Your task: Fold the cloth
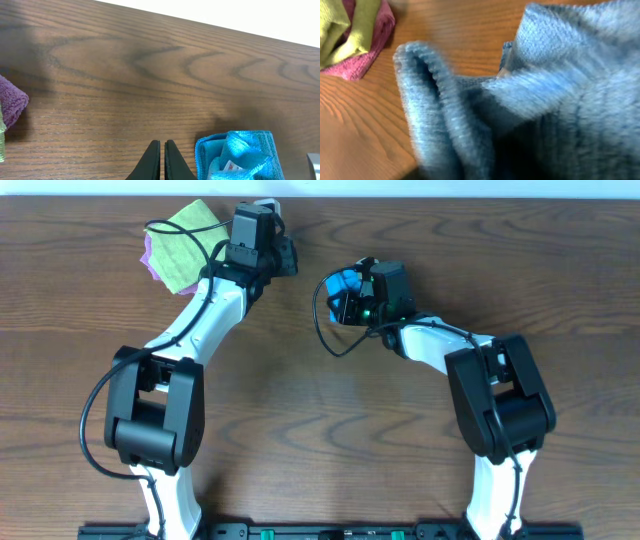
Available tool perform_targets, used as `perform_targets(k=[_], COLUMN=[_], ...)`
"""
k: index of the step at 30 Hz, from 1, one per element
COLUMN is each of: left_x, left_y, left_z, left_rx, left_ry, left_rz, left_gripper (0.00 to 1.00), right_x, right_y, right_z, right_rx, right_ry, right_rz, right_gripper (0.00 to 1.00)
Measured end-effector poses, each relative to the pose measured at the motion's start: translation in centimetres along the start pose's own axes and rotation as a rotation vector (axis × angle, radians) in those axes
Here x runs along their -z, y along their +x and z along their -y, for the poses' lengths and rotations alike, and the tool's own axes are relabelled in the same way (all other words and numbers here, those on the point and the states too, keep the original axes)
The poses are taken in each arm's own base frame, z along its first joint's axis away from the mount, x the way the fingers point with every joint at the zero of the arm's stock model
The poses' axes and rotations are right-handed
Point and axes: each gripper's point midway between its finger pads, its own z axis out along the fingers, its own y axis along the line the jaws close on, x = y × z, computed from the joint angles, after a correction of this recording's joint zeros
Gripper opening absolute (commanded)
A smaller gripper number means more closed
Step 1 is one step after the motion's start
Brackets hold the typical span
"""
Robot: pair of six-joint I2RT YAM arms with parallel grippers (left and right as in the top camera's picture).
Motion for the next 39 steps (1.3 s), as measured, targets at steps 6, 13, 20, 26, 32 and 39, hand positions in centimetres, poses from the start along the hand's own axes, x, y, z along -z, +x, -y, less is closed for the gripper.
perform_targets(k=[6,13,20,26,32,39], left_x=[0.0,0.0,0.0,0.3,1.0,0.4], left_y=[0.0,0.0,0.7,3.3,6.3,9.6], left_z=[0.0,0.0,-0.1,0.4,1.2,3.3], left_rx=[0.000,0.001,0.043,0.203,0.341,0.412], left_ry=[-0.001,-0.002,-0.004,0.035,0.113,0.180], left_rz=[0.000,-0.002,-0.029,-0.153,-0.288,-0.345], left_gripper=[0.06,0.06,0.06,0.24,0.31,0.45], right_x=[1.5,5.6,8.6,15.9,28.3,39.6], right_y=[-1.1,-4.4,-5.6,-7.0,-8.0,-4.9], right_z=[-1.4,-4.4,-2.1,0.4,0.8,0.2], right_rx=[0.045,0.098,0.051,0.021,0.045,0.104], right_ry=[-0.017,-0.046,0.014,0.127,0.232,0.302], right_rz=[0.016,0.090,0.087,0.095,0.203,0.367], right_gripper=[0.86,0.99,0.99,0.99,0.99,0.99])
